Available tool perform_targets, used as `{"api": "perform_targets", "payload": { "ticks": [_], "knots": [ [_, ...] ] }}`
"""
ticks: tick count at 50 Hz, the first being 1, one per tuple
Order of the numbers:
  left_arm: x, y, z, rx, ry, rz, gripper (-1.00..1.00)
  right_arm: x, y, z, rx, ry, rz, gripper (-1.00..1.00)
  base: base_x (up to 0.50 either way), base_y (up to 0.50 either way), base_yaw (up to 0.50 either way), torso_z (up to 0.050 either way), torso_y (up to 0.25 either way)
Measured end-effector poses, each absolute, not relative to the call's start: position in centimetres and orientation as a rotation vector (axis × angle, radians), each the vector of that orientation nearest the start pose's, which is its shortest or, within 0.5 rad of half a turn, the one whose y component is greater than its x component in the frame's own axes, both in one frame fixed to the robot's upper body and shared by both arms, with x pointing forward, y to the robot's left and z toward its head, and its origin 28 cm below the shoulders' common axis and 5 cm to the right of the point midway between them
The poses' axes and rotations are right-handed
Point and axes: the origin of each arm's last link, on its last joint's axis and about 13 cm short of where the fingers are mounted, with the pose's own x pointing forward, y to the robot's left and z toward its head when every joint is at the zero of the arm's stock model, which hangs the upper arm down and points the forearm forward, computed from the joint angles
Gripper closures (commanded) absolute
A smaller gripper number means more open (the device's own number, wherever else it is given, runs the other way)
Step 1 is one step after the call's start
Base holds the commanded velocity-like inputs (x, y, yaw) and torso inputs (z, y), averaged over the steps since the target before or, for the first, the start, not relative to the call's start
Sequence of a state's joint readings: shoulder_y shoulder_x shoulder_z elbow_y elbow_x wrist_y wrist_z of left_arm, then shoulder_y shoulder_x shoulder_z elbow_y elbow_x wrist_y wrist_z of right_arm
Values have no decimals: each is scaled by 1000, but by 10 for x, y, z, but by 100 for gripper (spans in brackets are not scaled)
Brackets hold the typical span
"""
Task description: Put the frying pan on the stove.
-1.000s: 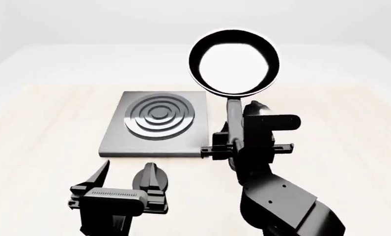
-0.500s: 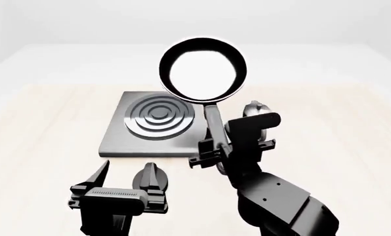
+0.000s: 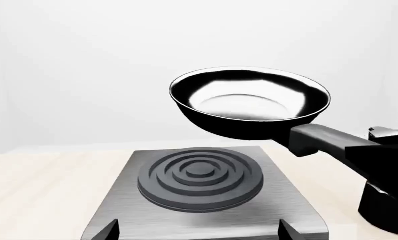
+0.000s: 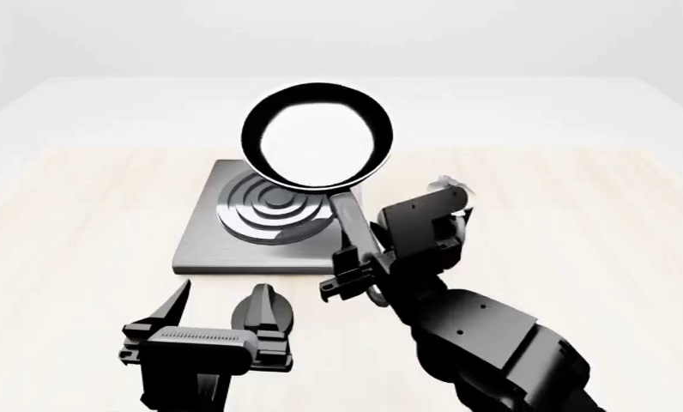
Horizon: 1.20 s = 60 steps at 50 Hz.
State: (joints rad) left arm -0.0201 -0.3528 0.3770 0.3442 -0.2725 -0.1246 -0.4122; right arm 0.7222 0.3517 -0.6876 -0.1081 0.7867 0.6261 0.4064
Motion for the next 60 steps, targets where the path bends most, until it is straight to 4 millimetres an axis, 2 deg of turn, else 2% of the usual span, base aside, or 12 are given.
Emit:
{"api": "perform_targets", "payload": {
  "ticks": [24, 60],
  "knots": [
    [198, 194, 67, 30, -113, -45, -100, 299, -53, 140, -148, 253, 483, 100, 0, 0, 0, 0, 2],
    [198, 195, 67, 32, -113, -37, -100, 312, -49, 146, -202, 293, 537, 100, 0, 0, 0, 1, 2]
  ]
}}
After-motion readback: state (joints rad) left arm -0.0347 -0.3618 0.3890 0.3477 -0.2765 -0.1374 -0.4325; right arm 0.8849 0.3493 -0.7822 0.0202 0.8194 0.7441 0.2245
